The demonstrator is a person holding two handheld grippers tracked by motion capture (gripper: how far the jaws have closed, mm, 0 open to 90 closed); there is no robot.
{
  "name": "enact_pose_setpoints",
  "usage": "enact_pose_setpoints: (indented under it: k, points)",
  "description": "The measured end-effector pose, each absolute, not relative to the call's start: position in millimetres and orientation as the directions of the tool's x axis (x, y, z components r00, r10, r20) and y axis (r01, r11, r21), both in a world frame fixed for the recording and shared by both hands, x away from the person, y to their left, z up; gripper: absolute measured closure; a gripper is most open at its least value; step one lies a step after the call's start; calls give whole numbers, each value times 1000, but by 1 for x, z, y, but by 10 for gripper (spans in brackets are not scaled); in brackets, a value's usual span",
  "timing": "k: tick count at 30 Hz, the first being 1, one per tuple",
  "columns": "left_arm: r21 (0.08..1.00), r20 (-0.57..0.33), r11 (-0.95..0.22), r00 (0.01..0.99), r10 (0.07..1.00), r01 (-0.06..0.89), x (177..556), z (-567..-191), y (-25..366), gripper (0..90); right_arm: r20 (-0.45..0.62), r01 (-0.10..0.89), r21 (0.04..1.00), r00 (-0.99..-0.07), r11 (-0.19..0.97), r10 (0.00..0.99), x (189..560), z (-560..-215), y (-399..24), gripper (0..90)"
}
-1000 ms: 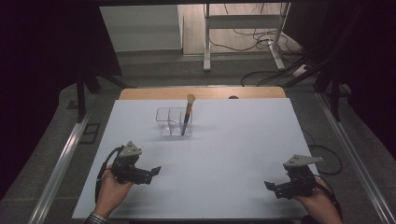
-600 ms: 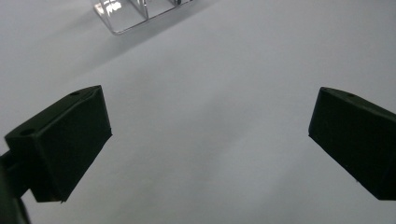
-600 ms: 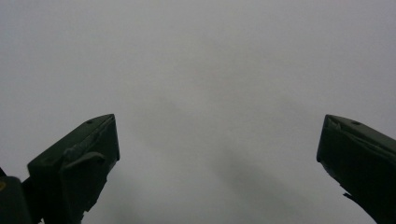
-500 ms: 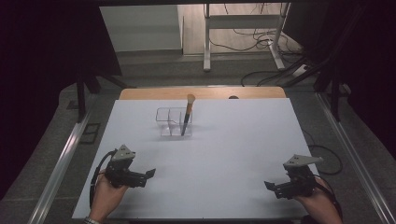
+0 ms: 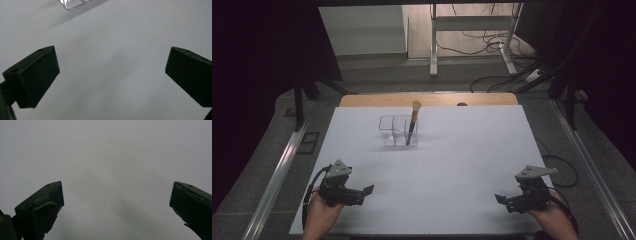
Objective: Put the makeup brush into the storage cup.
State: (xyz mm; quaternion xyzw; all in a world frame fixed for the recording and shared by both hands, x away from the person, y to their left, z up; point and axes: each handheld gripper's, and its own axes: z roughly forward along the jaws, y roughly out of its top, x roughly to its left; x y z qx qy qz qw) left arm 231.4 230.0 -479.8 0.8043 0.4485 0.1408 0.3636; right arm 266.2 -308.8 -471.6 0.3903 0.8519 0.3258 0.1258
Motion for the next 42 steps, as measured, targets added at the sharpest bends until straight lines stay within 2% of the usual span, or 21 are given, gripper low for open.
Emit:
enact_pose_setpoints:
  k: [42]
  points:
    - [676,-44,-356,518,854,645,202,-484,247,0,36,581,648,-668,492,743,266,-472,-308,0]
